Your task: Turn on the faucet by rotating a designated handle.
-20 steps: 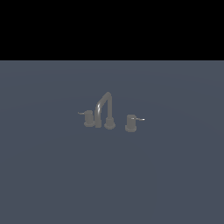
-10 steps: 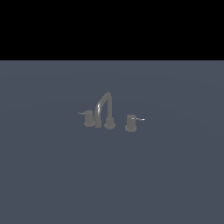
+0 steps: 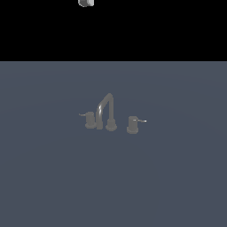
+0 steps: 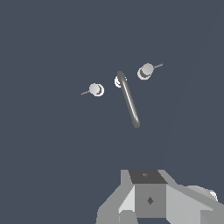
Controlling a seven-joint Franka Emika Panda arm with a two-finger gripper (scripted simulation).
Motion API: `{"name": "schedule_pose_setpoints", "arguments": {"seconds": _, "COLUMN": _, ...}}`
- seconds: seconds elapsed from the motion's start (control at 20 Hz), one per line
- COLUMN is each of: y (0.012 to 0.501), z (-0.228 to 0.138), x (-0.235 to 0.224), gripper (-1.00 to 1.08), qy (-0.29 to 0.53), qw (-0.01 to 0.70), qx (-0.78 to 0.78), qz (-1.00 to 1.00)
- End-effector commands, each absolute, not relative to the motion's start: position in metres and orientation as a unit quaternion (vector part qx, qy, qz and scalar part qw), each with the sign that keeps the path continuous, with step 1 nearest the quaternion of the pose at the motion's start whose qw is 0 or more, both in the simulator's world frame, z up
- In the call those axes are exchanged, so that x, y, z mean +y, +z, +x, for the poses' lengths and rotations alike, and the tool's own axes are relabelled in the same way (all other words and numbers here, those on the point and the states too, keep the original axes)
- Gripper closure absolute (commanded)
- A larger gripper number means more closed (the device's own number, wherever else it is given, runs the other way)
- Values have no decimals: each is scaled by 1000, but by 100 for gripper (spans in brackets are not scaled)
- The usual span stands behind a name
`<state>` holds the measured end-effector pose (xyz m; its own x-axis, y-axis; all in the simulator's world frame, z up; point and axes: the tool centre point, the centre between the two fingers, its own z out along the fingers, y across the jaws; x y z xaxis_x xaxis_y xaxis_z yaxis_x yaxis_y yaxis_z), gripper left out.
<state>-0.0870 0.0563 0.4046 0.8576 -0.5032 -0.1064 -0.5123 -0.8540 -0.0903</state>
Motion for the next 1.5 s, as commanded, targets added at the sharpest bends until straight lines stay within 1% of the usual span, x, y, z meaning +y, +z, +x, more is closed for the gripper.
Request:
{"name": "schedule_pose_setpoints", "arguments": {"seconds": 0.0, "y": 391, "z": -71, "x": 62, "gripper": 108, "qy": 44, "qw": 60, "qx": 297, "qz": -952}}
{"name": "schedule_pose_setpoints", "arguments": {"seconds": 0.75, "y": 295, "z": 11, "x": 92, "gripper": 108, "qy": 59, "qw": 53, "qx": 489, "qz": -869}}
{"name": "schedule_pose_setpoints", "arguments": {"seconds": 1.45, "y": 184, "z": 64, "x": 114, "gripper": 108, "qy": 46, "qw": 26, "qx": 648, "qz": -760}}
